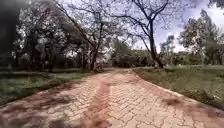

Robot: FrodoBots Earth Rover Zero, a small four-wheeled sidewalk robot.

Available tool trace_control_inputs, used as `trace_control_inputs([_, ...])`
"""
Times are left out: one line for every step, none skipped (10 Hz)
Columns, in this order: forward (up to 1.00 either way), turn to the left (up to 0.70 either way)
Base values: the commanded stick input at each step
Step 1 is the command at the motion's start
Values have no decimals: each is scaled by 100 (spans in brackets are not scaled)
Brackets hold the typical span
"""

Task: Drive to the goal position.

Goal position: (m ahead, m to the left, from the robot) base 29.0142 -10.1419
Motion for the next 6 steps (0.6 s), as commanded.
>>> trace_control_inputs([70, -35])
trace_control_inputs([70, -35])
trace_control_inputs([70, 0])
trace_control_inputs([70, 0])
trace_control_inputs([70, 0])
trace_control_inputs([70, 0])
